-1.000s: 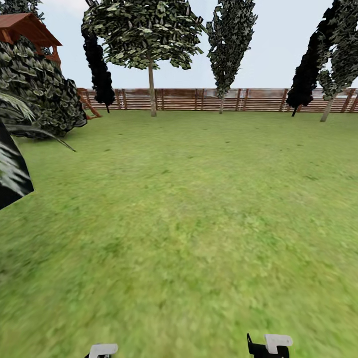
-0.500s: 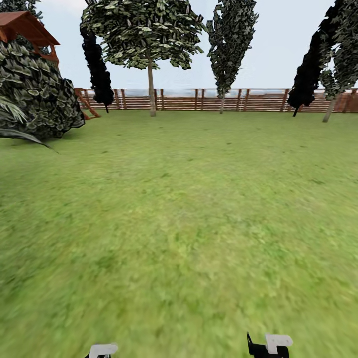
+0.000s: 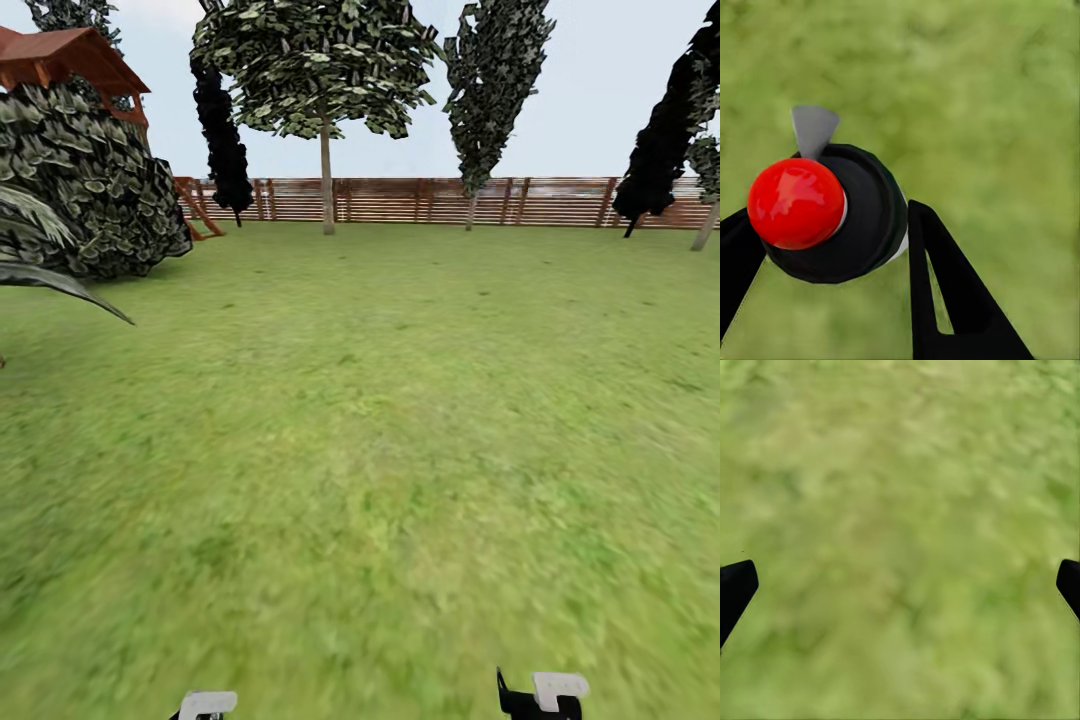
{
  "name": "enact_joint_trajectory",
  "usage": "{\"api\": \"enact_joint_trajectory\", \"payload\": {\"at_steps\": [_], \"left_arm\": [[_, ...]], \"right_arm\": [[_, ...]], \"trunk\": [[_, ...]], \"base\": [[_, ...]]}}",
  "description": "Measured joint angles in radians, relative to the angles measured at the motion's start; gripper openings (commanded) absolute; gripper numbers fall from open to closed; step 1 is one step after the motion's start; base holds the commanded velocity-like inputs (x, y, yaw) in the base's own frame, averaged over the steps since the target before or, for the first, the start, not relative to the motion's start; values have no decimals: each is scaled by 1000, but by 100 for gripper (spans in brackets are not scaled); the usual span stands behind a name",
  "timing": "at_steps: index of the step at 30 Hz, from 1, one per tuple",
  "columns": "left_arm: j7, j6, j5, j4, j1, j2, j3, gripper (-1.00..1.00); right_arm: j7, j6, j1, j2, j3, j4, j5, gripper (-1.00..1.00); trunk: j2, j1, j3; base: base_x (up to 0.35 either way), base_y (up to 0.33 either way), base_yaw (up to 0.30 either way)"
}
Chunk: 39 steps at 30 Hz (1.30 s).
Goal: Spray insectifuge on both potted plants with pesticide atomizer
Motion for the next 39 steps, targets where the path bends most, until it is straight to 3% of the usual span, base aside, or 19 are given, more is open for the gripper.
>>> {"api": "enact_joint_trajectory", "payload": {"at_steps": [28,39], "left_arm": [[0,0,5,0,0,10,1,-100],[1,1,6,-2,0,21,2,-100]], "right_arm": [[0,0,0,0,1,0,0,100],[1,0,0,-2,-1,0,0,100]], "trunk": [[0,0,0],[0,0,0]], "base": [[340,-4,2],[339,-97,145]]}}
